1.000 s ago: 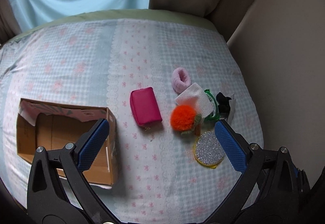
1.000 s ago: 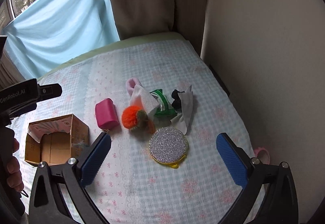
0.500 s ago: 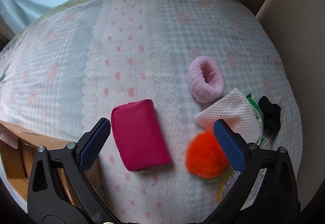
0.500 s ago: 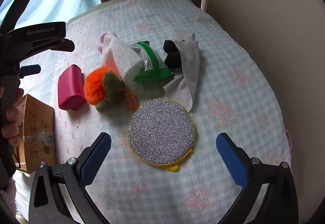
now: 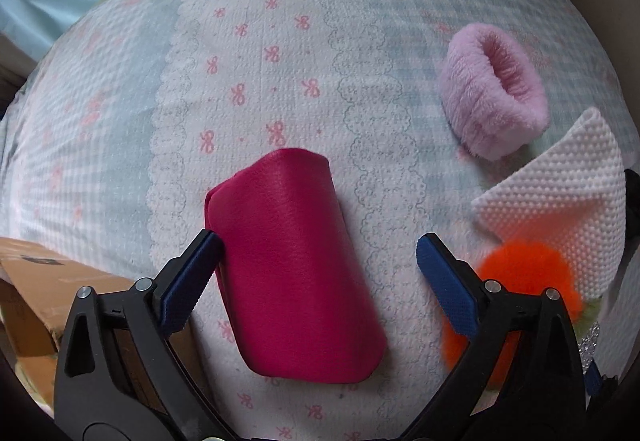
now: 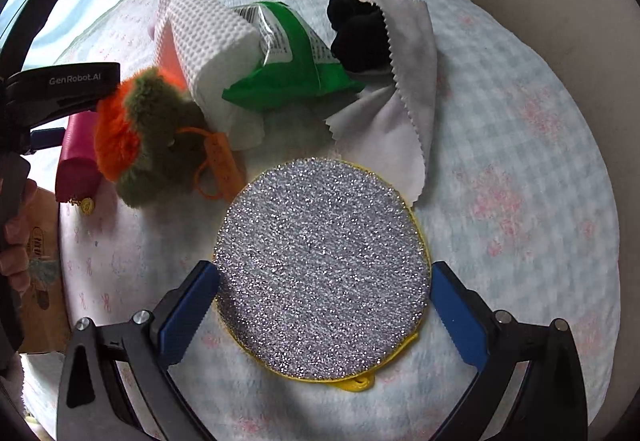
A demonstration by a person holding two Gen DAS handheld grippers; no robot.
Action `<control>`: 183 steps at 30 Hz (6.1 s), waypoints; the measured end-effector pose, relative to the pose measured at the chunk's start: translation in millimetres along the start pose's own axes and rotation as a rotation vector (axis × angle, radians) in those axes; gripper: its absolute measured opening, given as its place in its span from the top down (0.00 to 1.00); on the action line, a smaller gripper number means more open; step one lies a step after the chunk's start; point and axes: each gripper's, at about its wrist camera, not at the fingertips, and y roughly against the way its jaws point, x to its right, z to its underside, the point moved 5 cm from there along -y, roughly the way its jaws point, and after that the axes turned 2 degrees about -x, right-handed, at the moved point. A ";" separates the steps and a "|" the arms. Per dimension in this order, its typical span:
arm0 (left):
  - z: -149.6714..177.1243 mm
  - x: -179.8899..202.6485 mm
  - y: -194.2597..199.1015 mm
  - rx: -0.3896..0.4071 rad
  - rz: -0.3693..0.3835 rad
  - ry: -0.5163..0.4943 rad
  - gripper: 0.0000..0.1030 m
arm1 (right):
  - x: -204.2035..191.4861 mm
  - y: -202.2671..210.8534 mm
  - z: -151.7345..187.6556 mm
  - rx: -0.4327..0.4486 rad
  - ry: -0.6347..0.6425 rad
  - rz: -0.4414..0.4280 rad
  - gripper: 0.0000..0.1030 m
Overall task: Organize soft objects
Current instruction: 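Grasp the pink pouch with the left tool while the right tool grasps the glitter sponge, then carry pouch and sponge into the cardboard box and open both tools, then lift both tools away from the box toward the remaining items, then grasp the orange pompom with the left tool while the right tool grasps the grey cloth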
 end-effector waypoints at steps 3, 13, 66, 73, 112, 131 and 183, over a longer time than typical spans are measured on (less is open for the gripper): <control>13.1 0.9 -3.8 -0.002 -0.037 -0.057 0.05 | -0.1 -3.4 0.2 0.009 0.001 0.006 0.00; 14.3 -22.5 0.9 0.010 -0.024 0.013 0.46 | -1.9 3.0 1.5 0.034 0.035 0.013 0.16; 122.4 -253.9 336.2 0.363 0.071 0.286 0.79 | -210.9 293.9 -7.5 0.341 0.411 -0.274 0.67; 138.2 -321.3 265.7 0.232 0.037 0.229 0.79 | -307.6 248.0 15.4 0.204 0.406 -0.334 0.67; 128.1 -306.8 101.6 -0.037 0.128 -0.133 0.00 | -367.8 48.8 20.2 -0.255 0.282 -0.260 0.06; 189.5 -327.2 264.3 0.156 0.043 0.023 0.00 | -340.6 207.5 57.2 -0.010 0.368 -0.267 0.06; 71.6 64.6 132.6 0.290 0.387 -0.006 0.00 | 71.0 111.3 -56.4 0.290 0.232 -0.188 0.06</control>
